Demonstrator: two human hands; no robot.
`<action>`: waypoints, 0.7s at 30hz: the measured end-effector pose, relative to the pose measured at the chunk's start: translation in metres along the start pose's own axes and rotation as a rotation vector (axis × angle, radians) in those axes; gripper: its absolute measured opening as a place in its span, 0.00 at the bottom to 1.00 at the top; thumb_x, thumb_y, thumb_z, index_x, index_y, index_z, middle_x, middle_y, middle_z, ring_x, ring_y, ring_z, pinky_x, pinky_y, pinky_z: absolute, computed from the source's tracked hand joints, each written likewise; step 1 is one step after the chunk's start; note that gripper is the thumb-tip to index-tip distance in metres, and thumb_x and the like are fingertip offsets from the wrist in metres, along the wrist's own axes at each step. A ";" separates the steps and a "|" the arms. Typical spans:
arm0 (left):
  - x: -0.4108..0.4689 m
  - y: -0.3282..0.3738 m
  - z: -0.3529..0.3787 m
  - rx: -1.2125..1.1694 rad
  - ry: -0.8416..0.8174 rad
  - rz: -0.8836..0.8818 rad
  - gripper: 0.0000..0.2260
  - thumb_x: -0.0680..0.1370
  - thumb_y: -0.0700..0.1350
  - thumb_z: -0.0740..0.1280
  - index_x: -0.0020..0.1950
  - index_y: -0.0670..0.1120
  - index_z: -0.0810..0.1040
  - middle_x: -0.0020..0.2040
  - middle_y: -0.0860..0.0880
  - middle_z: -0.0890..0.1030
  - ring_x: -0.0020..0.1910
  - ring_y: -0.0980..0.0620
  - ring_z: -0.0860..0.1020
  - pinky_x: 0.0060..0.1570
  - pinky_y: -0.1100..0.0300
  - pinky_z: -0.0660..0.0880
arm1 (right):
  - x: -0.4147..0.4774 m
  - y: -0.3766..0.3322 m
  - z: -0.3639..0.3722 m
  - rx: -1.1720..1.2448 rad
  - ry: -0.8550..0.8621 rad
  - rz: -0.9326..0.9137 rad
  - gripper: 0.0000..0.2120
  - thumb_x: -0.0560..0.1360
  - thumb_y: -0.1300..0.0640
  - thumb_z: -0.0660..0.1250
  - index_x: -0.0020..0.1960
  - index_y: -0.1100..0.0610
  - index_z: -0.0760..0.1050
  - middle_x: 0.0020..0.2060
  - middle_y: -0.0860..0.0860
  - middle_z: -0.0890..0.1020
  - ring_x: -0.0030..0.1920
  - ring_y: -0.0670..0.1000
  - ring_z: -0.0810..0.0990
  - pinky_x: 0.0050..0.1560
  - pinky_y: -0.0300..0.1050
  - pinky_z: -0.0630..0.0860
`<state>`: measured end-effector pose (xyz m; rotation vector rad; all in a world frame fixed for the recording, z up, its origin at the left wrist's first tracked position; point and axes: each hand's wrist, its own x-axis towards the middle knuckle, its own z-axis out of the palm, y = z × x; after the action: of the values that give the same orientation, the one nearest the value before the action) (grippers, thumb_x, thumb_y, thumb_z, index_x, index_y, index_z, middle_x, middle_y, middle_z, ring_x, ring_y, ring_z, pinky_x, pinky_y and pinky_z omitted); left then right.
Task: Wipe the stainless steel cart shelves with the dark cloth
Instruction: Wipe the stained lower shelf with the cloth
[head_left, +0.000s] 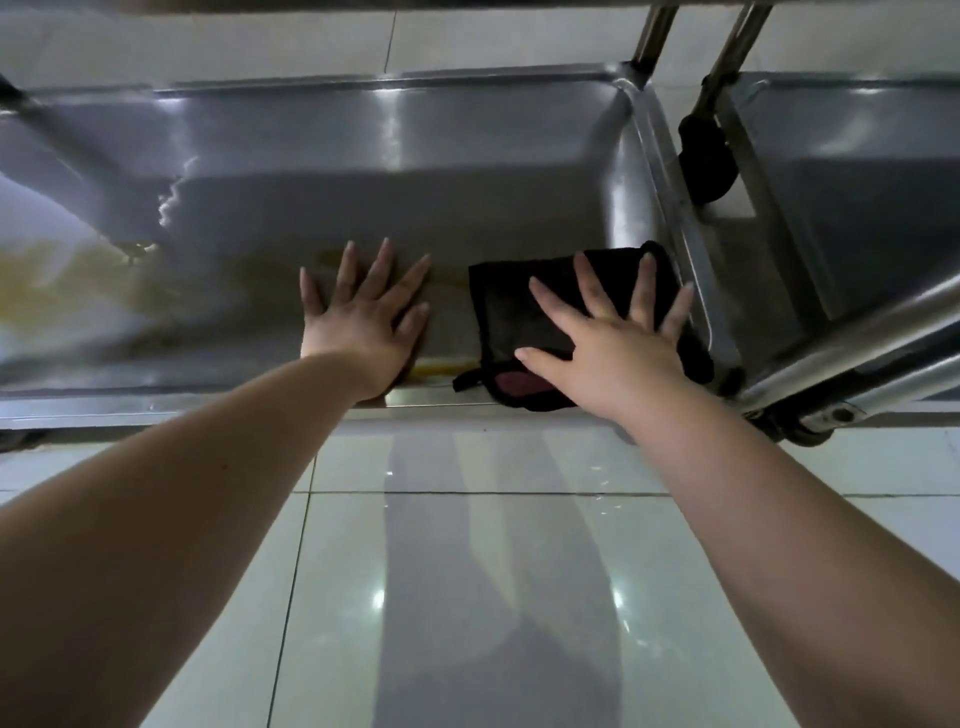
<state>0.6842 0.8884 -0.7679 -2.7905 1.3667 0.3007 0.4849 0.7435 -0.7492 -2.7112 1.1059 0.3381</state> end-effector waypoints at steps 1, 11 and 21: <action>0.001 -0.001 0.002 -0.004 0.009 0.000 0.24 0.83 0.60 0.42 0.78 0.67 0.39 0.80 0.57 0.38 0.79 0.49 0.36 0.74 0.37 0.35 | 0.009 0.000 0.000 -0.004 -0.013 0.005 0.35 0.73 0.24 0.47 0.74 0.28 0.37 0.78 0.42 0.33 0.74 0.66 0.27 0.67 0.75 0.29; 0.002 -0.003 0.007 -0.009 0.051 0.000 0.24 0.82 0.61 0.42 0.77 0.67 0.39 0.80 0.57 0.39 0.79 0.50 0.38 0.74 0.39 0.36 | 0.122 -0.017 -0.027 0.017 0.057 0.040 0.35 0.73 0.23 0.41 0.76 0.31 0.38 0.80 0.46 0.38 0.75 0.69 0.33 0.67 0.79 0.36; 0.002 -0.002 0.008 -0.038 0.067 -0.029 0.24 0.81 0.60 0.41 0.77 0.68 0.41 0.81 0.57 0.41 0.79 0.52 0.40 0.75 0.41 0.38 | 0.007 0.003 0.010 0.026 0.008 -0.022 0.33 0.71 0.23 0.45 0.72 0.25 0.37 0.77 0.38 0.35 0.76 0.62 0.30 0.70 0.70 0.30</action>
<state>0.6861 0.8891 -0.7767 -2.8733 1.3468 0.2367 0.4861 0.7398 -0.7613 -2.7019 1.0738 0.3076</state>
